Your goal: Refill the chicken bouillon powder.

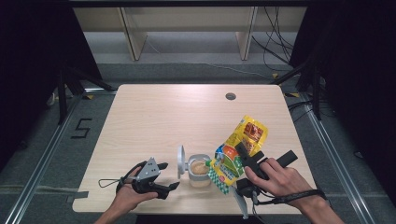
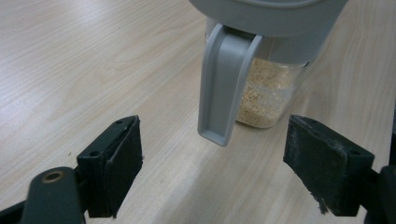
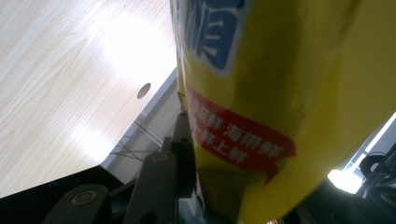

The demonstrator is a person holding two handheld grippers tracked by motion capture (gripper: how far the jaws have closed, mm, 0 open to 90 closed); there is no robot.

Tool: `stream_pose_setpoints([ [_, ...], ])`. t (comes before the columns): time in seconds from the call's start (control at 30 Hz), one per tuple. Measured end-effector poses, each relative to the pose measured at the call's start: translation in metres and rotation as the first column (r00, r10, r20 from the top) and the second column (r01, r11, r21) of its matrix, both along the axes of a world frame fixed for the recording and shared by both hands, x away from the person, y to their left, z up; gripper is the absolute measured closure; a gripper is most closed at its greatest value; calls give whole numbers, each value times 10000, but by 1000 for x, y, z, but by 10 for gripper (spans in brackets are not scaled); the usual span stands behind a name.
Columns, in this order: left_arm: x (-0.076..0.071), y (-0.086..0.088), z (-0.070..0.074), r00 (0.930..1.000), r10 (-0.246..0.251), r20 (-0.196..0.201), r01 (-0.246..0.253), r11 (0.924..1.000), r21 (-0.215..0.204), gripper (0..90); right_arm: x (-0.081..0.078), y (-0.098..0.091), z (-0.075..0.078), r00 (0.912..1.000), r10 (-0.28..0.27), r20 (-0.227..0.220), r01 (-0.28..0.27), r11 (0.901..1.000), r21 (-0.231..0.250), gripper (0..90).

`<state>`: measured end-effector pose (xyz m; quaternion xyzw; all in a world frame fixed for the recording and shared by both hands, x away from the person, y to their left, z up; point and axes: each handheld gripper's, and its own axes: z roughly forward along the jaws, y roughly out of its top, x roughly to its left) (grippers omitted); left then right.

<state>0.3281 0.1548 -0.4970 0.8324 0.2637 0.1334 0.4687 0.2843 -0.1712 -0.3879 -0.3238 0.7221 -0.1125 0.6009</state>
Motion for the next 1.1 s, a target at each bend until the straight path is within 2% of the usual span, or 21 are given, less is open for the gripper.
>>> stream_pose_setpoints([
  [0.03,1,1,0,9999,-95,91,94,9999,136,186,0,0,0,9999,-47,-91,47,10000,-41,699],
  [0.07,0,0,0,10000,8,-18,-8,10000,37,186,0,0,0,10000,-39,-67,39,10000,-40,699],
  [0.1,1,0,0,9999,-30,153,30,10000,-15,186,0,0,0,10000,-27,-68,27,10000,-49,699],
  [0.23,0,0,0,10000,-40,46,39,10000,89,186,0,0,0,10000,23,-5,-23,10000,26,700],
  [0.3,1,0,0,9999,-95,70,95,10000,-16,186,0,-1,0,10000,14,-3,-14,10000,40,699],
  [0.4,1,1,0,9999,-91,106,90,9999,127,186,0,-1,0,10000,-21,24,21,10000,71,700],
  [0.5,1,-1,0,9999,-18,126,19,10000,-86,186,0,-2,0,10000,-5,-6,5,10000,74,699],
  [0.53,1,0,0,9998,-162,92,161,9998,79,186,0,-2,0,10000,1,-16,-1,10000,95,700],
  [0.6,0,0,0,10000,3,-4,-3,10000,48,186,0,-2,0,10000,-7,-10,7,10000,96,700],
  [0.63,0,0,0,10000,57,49,-57,10000,33,186,0,-2,0,10000,-2,-8,2,10000,84,700],
  [0.67,1,0,1,9999,-108,100,108,9999,-35,186,-1,-2,0,10000,-4,-12,4,10000,87,700],
  [1.1,0,0,1,9999,-25,112,24,10000,73,186,-1,-2,0,10000,-6,-18,7,10000,74,701],
])
